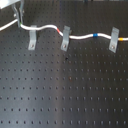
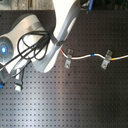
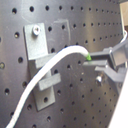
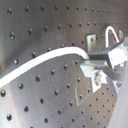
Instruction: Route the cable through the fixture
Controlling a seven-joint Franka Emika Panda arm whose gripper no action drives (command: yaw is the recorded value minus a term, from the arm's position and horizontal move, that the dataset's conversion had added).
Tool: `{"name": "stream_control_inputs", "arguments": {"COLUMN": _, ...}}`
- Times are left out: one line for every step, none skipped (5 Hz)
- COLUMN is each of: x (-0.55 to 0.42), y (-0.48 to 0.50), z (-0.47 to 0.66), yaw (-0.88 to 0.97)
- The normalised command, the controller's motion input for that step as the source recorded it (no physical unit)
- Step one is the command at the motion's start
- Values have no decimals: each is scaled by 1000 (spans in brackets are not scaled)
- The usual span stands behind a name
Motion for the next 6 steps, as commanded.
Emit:
{"name": "stream_control_inputs", "arguments": {"x": -183, "y": -260, "z": 88, "yaw": -114}}
{"name": "stream_control_inputs", "arguments": {"x": 34, "y": 22, "z": -1, "yaw": 0}}
{"name": "stream_control_inputs", "arguments": {"x": 13, "y": 0, "z": 495, "yaw": 17}}
{"name": "stream_control_inputs", "arguments": {"x": 0, "y": 0, "z": 0, "yaw": 37}}
{"name": "stream_control_inputs", "arguments": {"x": -41, "y": -26, "z": 35, "yaw": 0}}
{"name": "stream_control_inputs", "arguments": {"x": -113, "y": -71, "z": 107, "yaw": -14}}
